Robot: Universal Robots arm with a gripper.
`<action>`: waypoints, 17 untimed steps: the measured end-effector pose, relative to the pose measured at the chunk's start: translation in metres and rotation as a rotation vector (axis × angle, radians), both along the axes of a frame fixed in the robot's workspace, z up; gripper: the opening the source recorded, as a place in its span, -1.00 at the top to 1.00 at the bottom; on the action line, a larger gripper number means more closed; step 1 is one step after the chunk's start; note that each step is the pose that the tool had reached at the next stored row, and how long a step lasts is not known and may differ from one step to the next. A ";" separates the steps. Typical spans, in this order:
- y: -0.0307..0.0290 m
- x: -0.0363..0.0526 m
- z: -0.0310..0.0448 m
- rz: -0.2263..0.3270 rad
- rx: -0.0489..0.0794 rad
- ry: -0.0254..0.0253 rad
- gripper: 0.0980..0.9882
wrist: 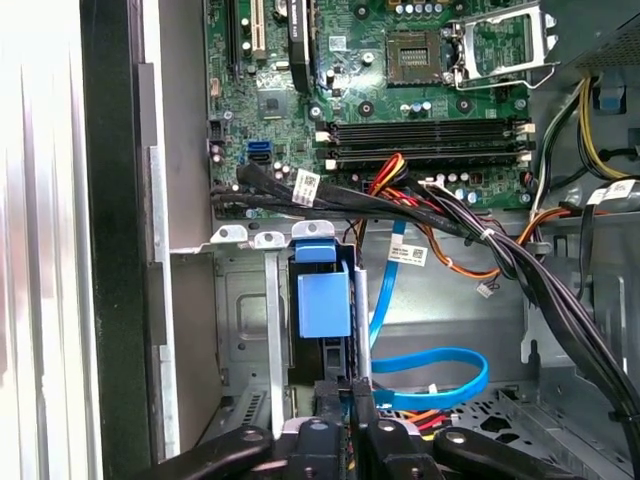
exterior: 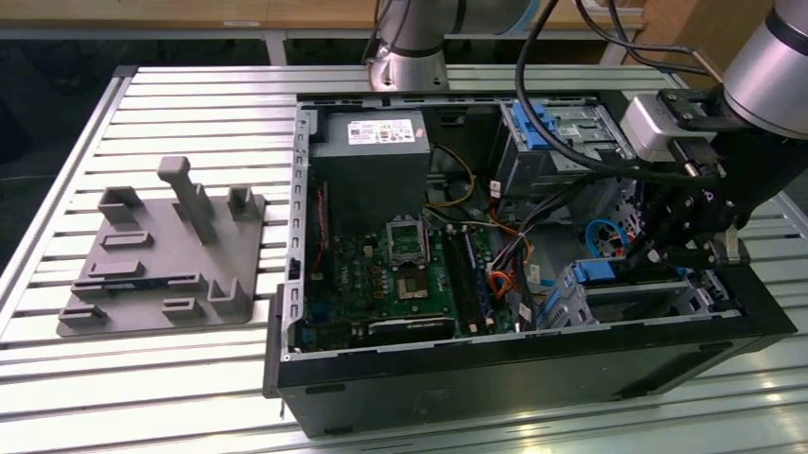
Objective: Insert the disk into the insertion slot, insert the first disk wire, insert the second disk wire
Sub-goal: 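Insert the second disk wire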
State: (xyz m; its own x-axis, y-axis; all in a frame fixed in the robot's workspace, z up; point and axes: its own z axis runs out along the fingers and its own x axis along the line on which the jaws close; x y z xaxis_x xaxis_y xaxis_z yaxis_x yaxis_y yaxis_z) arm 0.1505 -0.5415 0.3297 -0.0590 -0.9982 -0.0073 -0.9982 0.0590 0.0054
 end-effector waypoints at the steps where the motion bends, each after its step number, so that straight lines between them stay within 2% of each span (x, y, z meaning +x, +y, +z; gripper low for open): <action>1: 0.0000 0.0000 -0.0002 0.000 0.001 0.0000 0.84; 4: 0.0000 0.0000 0.0030 0.000 -0.001 0.0001 0.44; 6: 0.0000 0.0000 0.0061 0.000 -0.001 0.0001 0.44; 7: 0.0000 0.0000 0.0082 0.000 -0.001 0.0001 0.30; 11: 0.0000 0.0000 0.0226 0.000 -0.001 0.0001 0.30; 17: 0.0000 0.0000 0.0497 -0.002 -0.001 0.0001 0.30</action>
State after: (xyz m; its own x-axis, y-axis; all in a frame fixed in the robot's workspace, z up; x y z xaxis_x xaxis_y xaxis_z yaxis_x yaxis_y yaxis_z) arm 0.1505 -0.5415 0.3794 -0.0611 -0.9981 -0.0066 -0.9981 0.0610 0.0054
